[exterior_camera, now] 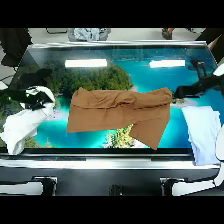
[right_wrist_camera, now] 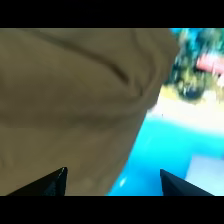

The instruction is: Fold the shirts.

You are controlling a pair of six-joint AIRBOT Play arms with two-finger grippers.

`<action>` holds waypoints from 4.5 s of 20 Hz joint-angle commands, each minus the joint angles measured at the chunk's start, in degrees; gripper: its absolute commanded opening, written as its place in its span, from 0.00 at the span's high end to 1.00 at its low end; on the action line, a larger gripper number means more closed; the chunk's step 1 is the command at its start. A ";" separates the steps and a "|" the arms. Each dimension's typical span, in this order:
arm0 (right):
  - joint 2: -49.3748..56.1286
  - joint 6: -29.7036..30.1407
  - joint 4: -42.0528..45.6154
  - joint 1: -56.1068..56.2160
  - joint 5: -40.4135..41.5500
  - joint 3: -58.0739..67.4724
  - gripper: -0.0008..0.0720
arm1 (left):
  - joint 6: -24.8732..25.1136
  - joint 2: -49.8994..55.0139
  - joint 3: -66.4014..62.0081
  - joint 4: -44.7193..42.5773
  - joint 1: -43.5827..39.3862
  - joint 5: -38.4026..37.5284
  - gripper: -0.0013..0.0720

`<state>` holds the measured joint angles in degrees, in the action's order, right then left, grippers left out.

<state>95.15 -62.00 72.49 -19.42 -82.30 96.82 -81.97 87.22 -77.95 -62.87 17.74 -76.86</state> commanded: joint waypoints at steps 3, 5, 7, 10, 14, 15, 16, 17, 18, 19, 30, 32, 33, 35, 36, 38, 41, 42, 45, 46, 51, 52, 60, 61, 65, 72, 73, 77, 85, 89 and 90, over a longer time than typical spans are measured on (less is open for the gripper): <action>-0.33 4.61 1.25 -5.18 -14.62 -2.23 0.15 | 3.85 -3.15 19.21 3.10 -0.90 -1.09 0.17; -0.33 4.59 1.03 -4.83 -14.14 -2.32 0.16 | 4.04 -3.08 23.74 6.25 -3.02 4.76 0.17; -0.33 4.61 1.25 -4.61 -14.05 -2.32 0.16 | 4.00 -2.84 25.40 8.33 -5.29 8.59 0.17; -0.33 4.63 1.88 -4.61 -13.05 -2.32 0.15 | 3.06 -1.57 25.46 8.52 -8.33 11.17 0.17; -0.22 4.61 3.41 -4.61 -11.82 -4.83 0.05 | 1.62 -0.87 25.46 8.50 -9.73 13.53 0.19; -0.22 4.59 3.02 -4.61 -11.13 -6.60 0.05 | 0.72 -0.85 25.46 8.50 -9.81 14.08 0.22; -0.22 4.15 1.38 -4.55 -9.99 -9.18 0.06 | 0.46 -0.76 25.46 8.50 -9.97 14.56 0.43; -0.22 4.17 -1.44 -4.55 -8.39 -11.80 0.06 | 0.46 -0.59 25.46 8.48 -10.34 14.86 0.57; -0.22 4.26 -4.57 -4.55 -6.25 -14.67 0.06 | 0.28 -0.37 25.46 8.52 -10.67 14.86 0.58; -0.22 4.42 -6.10 -4.55 -3.96 -16.94 0.06 | 0.31 -0.22 25.46 8.50 -10.95 14.80 0.70; 4.57 3.08 -13.92 -4.55 10.73 -23.08 0.31 | 3.63 -3.15 25.44 8.48 -11.02 14.10 0.94; 6.05 3.08 -17.05 -4.55 9.60 -23.08 0.31 | 3.61 -3.23 25.46 8.50 -11.04 13.88 0.94; 6.82 3.13 -17.86 -4.55 9.27 -23.08 0.41 | 3.61 -3.23 25.44 8.50 -11.04 13.92 0.94; 6.88 3.10 -18.03 -4.57 9.77 -23.06 0.94 | 3.63 -3.26 25.42 8.46 -10.95 13.90 0.94; 6.29 4.26 -18.01 -4.61 10.10 -22.77 0.93 | 3.69 -3.28 24.90 8.37 -10.88 13.55 0.94; 3.98 10.21 -17.79 -4.61 6.45 -19.76 0.93 | 5.14 -4.70 21.18 8.28 -10.16 11.85 0.95; -4.28 16.33 -16.94 -4.61 1.05 -10.03 0.93 | 5.55 -12.96 9.11 6.54 -9.66 11.98 0.95; -8.15 17.22 -16.72 -4.61 1.25 -6.01 0.93 | 5.49 -16.33 3.72 5.64 -9.60 12.00 0.95; -23.41 14.43 -16.74 -4.61 6.03 7.69 0.93 | 3.41 -27.26 -15.39 1.36 -9.49 15.10 0.95; -28.87 14.75 -16.11 -4.61 10.54 10.78 0.93 | 0.74 -30.62 -20.37 -1.51 -9.49 17.51 0.95; -52.09 7.15 -3.19 -4.61 18.43 13.53 0.93 | -4.63 -45.46 -26.91 -5.79 -9.84 19.63 0.95; -54.18 7.30 -2.19 -4.61 17.29 13.53 0.93 | -4.66 -46.93 -26.91 -6.05 -9.84 19.26 0.95; -55.84 7.37 0.83 -4.61 15.19 17.11 0.94 | -4.63 -49.37 -26.88 -6.43 -9.84 19.28 0.95; -54.88 7.37 0.83 -4.61 13.94 17.11 0.94 | -4.63 -48.65 -26.88 -6.69 -9.84 19.08 0.95; -45.03 7.23 0.70 -4.61 -0.94 17.03 0.94 | -4.57 -41.05 -25.22 -9.94 -9.84 6.51 0.95; -10.71 4.39 1.66 5.40 -4.07 4.66 0.94 | -2.01 -15.61 0.24 -10.23 -9.92 13.03 0.95; -6.16 2.75 1.40 7.34 2.38 4.66 0.94 | -2.01 -10.69 0.31 -10.03 -9.92 14.08 0.95; 4.24 -2.75 0.07 11.91 24.20 4.66 0.93 | -2.03 6.19 -6.40 -9.09 -9.97 18.27 0.95; 11.23 -5.79 -0.70 12.37 34.32 4.70 0.93 | -1.97 17.25 -14.47 -2.49 -9.44 26.12 0.95; 7.43 0.35 1.92 10.97 15.04 5.35 0.93 | 5.75 17.16 -17.92 -2.71 -7.02 11.28 0.94; 7.13 0.22 4.37 11.04 8.04 5.29 0.93 | 5.70 17.29 -17.79 -2.71 -6.58 7.21 0.94</action>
<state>103.57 -64.47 73.06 -8.01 -59.11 102.00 -79.85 103.90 -94.39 -65.80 9.89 -59.75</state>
